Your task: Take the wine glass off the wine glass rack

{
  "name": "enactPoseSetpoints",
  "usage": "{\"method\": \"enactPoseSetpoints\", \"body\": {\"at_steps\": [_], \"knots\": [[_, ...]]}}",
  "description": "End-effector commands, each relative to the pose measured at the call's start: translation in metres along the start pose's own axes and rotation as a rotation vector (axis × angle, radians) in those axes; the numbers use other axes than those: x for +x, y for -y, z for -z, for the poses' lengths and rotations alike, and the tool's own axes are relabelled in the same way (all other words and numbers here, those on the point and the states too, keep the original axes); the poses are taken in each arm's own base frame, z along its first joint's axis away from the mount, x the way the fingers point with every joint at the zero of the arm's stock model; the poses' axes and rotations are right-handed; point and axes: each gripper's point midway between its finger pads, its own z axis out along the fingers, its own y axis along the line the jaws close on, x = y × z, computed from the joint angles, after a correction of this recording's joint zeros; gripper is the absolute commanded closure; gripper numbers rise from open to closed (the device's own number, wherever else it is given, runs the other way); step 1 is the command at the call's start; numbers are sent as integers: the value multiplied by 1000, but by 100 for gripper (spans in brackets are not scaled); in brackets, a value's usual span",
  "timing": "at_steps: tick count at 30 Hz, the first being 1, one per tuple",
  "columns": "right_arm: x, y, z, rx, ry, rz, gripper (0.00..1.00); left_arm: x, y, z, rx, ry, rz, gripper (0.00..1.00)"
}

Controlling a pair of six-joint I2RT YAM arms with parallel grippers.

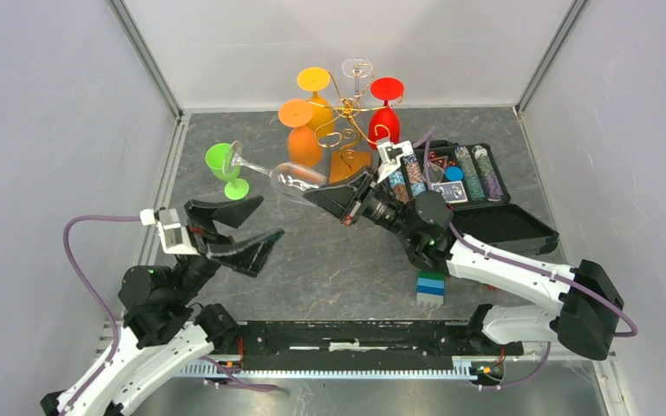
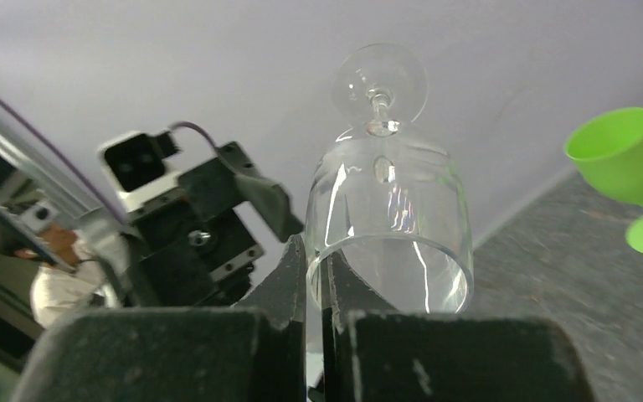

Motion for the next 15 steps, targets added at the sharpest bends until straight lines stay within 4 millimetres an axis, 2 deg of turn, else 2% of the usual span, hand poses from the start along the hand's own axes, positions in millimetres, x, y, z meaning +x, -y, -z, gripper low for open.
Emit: {"method": "enactPoseSetpoints", "body": {"at_steps": [1, 3, 6, 10, 15], "knots": [[-10, 6, -2, 87, -52, 181, 100, 21, 32, 26, 222, -173, -177, 0], [-1, 22, 3, 166, -125, 245, 100, 22, 35, 32, 250, -199, -222, 0], [7, 36, 12, 232, -243, 356, 99, 14, 32, 35, 224, -188, -259, 0], [19, 57, 41, 336, -434, 501, 100, 1, 15, 33, 107, -161, -278, 0], [34, 67, 80, 382, -688, 599, 100, 0, 3, 31, 43, -159, -285, 0]]}}
